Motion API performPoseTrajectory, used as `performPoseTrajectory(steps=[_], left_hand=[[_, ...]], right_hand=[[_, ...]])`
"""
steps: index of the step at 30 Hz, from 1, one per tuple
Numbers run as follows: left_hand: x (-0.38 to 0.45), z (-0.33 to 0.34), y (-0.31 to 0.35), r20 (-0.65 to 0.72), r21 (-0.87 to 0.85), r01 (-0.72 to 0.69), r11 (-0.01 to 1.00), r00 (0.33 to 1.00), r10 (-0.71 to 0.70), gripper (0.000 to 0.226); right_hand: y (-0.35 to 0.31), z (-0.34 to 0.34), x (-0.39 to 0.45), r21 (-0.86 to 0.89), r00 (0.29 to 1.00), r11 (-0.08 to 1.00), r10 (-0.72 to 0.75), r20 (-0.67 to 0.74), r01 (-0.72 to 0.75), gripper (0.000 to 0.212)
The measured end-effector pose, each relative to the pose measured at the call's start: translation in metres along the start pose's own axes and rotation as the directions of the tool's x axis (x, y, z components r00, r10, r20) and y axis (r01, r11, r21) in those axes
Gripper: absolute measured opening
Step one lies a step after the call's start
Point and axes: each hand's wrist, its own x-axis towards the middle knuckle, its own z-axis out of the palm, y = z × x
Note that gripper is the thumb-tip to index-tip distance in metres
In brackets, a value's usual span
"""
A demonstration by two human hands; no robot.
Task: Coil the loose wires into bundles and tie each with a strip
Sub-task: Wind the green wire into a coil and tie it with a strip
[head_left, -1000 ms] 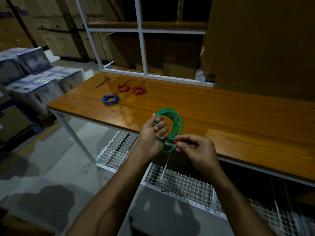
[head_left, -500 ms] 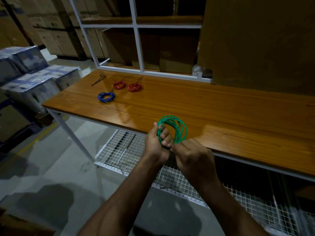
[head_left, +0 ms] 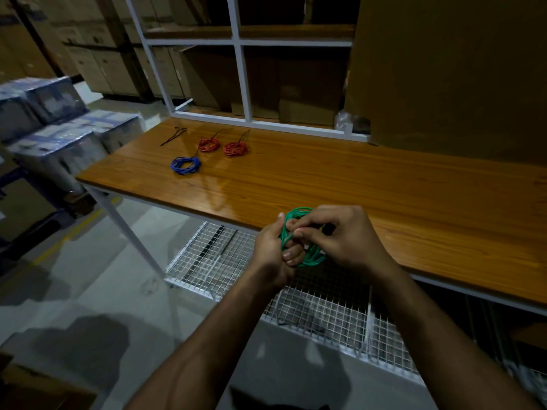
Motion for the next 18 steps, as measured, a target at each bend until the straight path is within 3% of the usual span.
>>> performPoseTrajectory(steps=[5, 9, 13, 18], left_hand=[[-0.006, -0.001, 0.001, 0.088, 0.027, 0.06, 0.998, 0.994, -0.062, 0.039], [-0.006, -0.003, 0.009, 0.148, 0.05, 0.105, 0.993, 0.983, -0.111, 0.04], [-0.005, -0.005, 0.015, 0.182, 0.086, 0.161, 0.983, 0.968, -0.174, 0.039], [-0.001, -0.007, 0.017, 0.17, 0.084, 0.208, 0.975, 0.961, -0.22, 0.041]], right_hand=[[0.004, -0.006, 0.015, -0.137, 0.998, 0.991, -0.012, -0.061, 0.003, 0.007], [0.011, -0.003, 0.024, -0.085, 0.99, 0.989, 0.113, -0.086, -0.12, 0.008], [0.02, 0.006, 0.028, 0.038, 0.975, 0.975, 0.217, 0.037, -0.219, 0.015], [0.021, 0.011, 0.032, -0.021, 0.927, 0.952, 0.302, 0.221, -0.305, 0.015]])
